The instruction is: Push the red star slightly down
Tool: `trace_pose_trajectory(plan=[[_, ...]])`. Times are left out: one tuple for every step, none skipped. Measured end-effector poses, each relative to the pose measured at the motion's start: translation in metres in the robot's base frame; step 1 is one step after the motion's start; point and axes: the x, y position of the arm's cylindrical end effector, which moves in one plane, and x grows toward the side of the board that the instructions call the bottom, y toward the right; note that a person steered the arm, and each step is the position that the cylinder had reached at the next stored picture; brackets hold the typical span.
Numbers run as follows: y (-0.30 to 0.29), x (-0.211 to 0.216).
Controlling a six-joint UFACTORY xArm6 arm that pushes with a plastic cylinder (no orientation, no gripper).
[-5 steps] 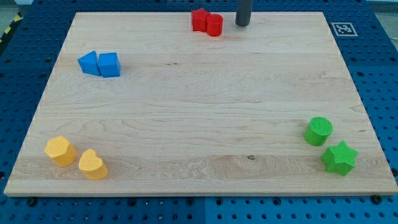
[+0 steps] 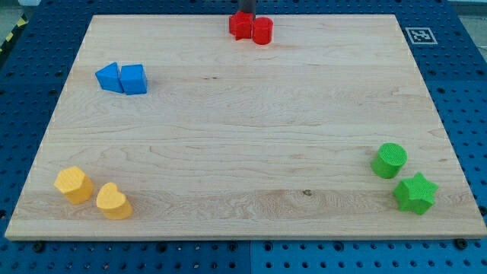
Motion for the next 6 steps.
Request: trace_pose_trajectory(plan=[[-0.021,0.011],[-0.037,0.022],[-0.041,0.037],[-0.038,0.046],[-0.03,0.05],[-0.027,0.05]])
